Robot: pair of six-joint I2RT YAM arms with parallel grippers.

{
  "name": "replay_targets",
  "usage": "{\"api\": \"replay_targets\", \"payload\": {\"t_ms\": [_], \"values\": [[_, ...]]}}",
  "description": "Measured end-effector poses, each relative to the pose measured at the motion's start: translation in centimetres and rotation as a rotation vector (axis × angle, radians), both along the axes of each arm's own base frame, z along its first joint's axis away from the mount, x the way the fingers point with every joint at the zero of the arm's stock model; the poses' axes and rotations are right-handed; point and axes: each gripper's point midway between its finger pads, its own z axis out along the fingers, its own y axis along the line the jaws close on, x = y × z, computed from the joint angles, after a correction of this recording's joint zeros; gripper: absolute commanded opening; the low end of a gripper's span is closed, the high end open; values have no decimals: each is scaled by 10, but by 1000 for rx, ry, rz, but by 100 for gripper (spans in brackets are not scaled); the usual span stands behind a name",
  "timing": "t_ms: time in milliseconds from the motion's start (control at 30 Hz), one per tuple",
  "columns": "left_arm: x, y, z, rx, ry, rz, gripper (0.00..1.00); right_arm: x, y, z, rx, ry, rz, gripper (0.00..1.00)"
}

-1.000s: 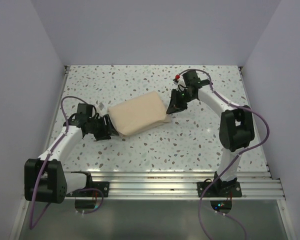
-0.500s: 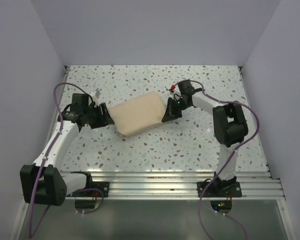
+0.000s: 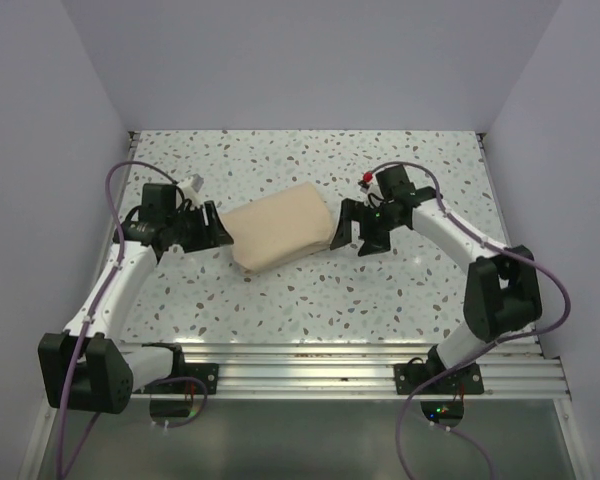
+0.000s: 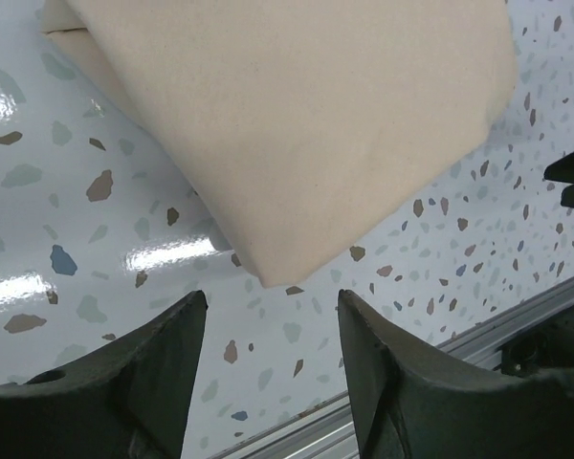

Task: Prepare the surgical pack

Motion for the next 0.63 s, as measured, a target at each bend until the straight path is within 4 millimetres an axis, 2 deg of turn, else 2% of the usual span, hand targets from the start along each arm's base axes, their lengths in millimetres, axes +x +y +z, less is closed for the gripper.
{"api": "replay_targets", "payload": {"t_ms": [33, 67, 100, 167, 400, 633], "values": [[0, -2, 2, -9, -5, -7, 62, -6, -5, 6, -8, -16, -9, 99], [0, -4, 3, -17, -10, -14, 85, -13, -9, 11, -18, -28, -15, 99], [1, -6, 5, -25, -20, -25, 100, -20, -13, 13, -26, -34, -20, 99], [1, -11, 9, -46, -30, -38, 100, -32, -21, 11, -47, -28, -32, 99], [-3, -19, 11, -88, -48, -61, 100, -72, -41, -18, -121, 77, -65, 99], [-8, -28, 6, -141, -51, -89, 100, -84, -37, -27, -65, 88, -90, 99]]}}
